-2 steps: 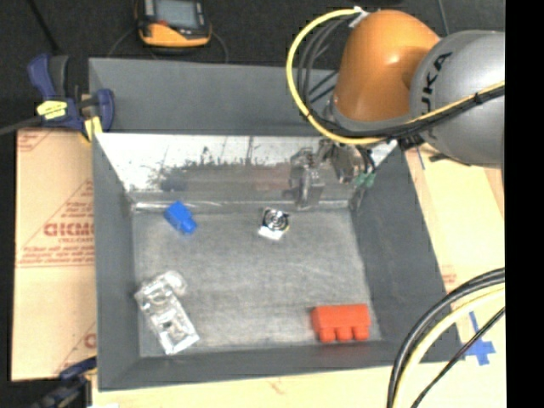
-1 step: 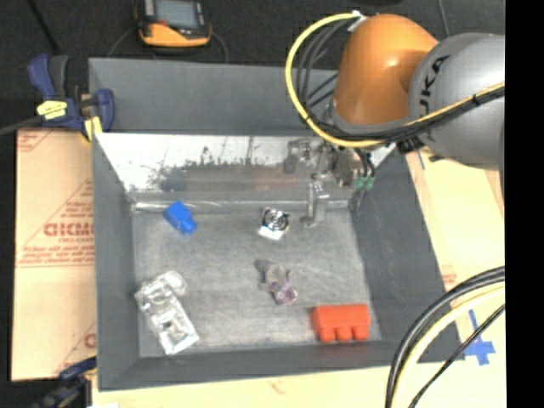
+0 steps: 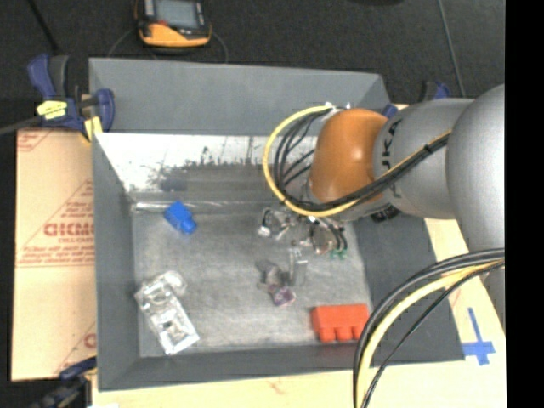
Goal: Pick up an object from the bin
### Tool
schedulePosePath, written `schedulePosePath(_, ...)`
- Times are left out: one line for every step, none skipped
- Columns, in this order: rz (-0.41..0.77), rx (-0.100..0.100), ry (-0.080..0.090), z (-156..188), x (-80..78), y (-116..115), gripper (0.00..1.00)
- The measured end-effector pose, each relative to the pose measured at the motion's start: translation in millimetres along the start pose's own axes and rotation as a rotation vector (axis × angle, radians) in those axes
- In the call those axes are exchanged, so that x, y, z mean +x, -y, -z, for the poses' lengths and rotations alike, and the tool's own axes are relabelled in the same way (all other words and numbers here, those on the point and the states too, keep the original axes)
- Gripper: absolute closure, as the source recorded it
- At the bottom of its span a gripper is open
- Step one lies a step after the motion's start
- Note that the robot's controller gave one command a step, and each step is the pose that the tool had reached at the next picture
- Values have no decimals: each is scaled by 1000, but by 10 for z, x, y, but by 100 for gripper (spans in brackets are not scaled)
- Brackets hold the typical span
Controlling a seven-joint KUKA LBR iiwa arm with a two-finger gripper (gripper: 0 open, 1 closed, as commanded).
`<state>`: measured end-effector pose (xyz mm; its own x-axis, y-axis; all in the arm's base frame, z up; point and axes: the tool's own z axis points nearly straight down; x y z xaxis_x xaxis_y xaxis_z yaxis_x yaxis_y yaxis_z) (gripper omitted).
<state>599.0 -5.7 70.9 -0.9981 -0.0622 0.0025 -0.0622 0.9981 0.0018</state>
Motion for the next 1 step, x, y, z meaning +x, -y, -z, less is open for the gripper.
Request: schedulePosePath(258, 2, 4, -4, 554, -171, 0)
